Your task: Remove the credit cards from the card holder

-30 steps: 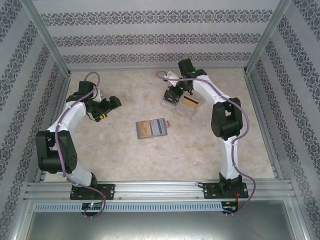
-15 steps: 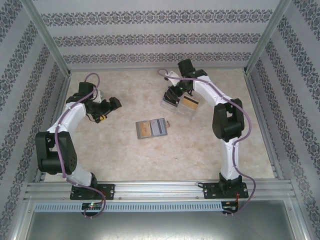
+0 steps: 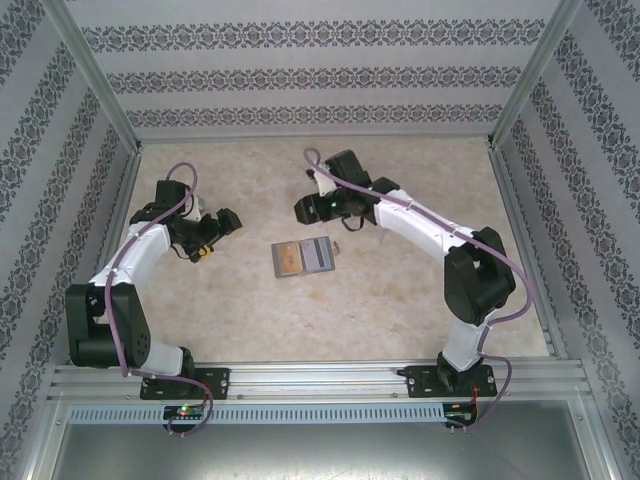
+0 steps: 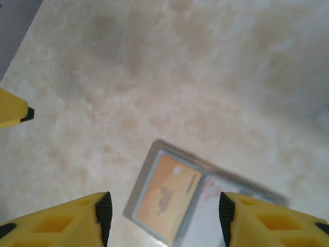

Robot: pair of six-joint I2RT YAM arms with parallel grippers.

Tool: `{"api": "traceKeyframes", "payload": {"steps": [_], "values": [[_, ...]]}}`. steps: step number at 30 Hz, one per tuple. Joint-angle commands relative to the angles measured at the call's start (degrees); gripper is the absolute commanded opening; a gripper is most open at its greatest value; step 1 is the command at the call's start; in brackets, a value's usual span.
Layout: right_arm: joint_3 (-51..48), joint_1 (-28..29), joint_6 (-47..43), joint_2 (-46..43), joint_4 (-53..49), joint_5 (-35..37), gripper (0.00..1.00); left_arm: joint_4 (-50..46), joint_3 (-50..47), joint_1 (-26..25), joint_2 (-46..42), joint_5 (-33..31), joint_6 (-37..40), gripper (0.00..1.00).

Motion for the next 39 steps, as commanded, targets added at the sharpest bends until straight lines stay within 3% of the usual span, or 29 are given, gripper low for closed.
{"api": "traceKeyframes", "payload": {"steps": [1, 6, 13, 19, 27, 34, 39], "values": [[-2.8, 1.7, 12.6, 1.6, 5.4, 0.0, 0.59, 3.1, -1.3, -0.7, -1.6, 0.6, -2.0, 1.0], [-5.9, 2.1, 21.7, 5.1, 11.2, -4.2, 0.55, 5.5, -2.7, -3.2, -1.5, 0.8, -4.1, 1.0], [-7.3, 1.2, 24.5, 7.4, 14.1, -6.8, 0.48, 9.5, -3.3, -8.2, 1.1, 2.2, -7.0, 0.96], [-7.6, -0.1, 24.2, 9.9, 13.5, -7.6, 0.36, 15.3, -3.6, -13.8, 5.8, 3.9, -11.6, 0.72], [-7.7, -0.5, 22.6, 12.3, 11.4, -7.3, 0.3, 20.7, -1.4, -18.2, 12.7, 4.7, -15.4, 0.43], [-6.3, -0.6, 22.0, 14.3, 10.1, -8.1, 0.22, 21.2, 0.9, -19.9, 17.7, 3.0, -15.9, 0.28], [-5.5, -0.5, 22.1, 15.4, 10.0, -9.2, 0.2, 20.3, 1.0, -20.0, 19.3, 1.0, -15.6, 0.23]]}}
